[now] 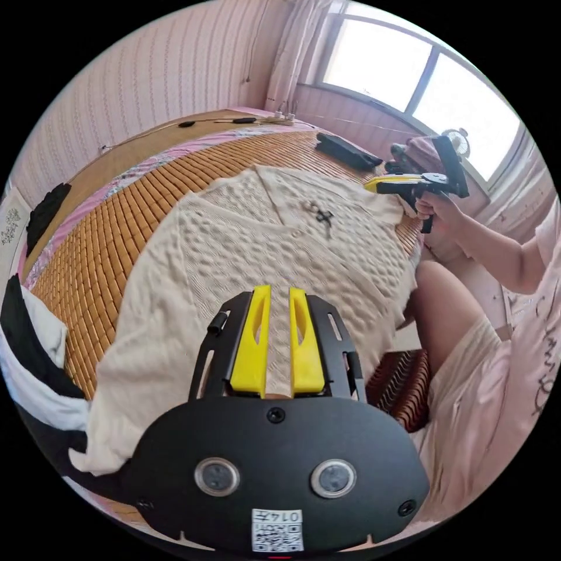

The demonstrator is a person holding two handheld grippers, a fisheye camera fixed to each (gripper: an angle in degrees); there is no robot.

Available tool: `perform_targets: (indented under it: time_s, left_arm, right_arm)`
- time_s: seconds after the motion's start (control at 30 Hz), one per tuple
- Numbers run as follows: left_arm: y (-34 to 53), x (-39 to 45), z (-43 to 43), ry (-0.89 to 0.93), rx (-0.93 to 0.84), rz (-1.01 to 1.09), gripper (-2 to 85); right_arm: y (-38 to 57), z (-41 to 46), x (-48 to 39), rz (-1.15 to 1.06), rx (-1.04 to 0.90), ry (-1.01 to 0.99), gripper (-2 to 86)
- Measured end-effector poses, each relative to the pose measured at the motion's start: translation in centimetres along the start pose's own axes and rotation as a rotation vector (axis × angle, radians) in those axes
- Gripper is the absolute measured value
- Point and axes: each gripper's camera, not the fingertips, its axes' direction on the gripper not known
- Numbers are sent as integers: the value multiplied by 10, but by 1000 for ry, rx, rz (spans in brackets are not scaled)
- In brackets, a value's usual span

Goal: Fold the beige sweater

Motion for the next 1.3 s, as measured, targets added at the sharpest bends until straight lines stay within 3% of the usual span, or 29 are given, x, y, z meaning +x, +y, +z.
perform_targets:
  time_s: [0.3, 0.5, 0.63, 0.8, 1.03, 1.3]
  left_arm:
    - [105, 105, 7, -15, -161, -91, 73]
    - [125, 109, -5, -114, -153, -153, 83]
    - [141, 112, -9, -161, -177, -187, 88]
    - [152, 108, 2, -145, -226, -280, 67]
    - [161, 114, -7, -205, -229, -247, 1]
    - [171, 111, -43, -162, -212, -246, -10]
  right_arm:
    - [68, 36, -70, -80, -214, -219, 67]
    - [81, 78, -91, -128, -313, -103, 89]
    - [91, 89, -95, -61, -276, -45, 77]
    - [90, 92, -102, -97, -281, -145, 74]
    - [96, 104, -112, -85, -301, -155, 16]
    - [97, 99, -110, -45, -343, -190, 5]
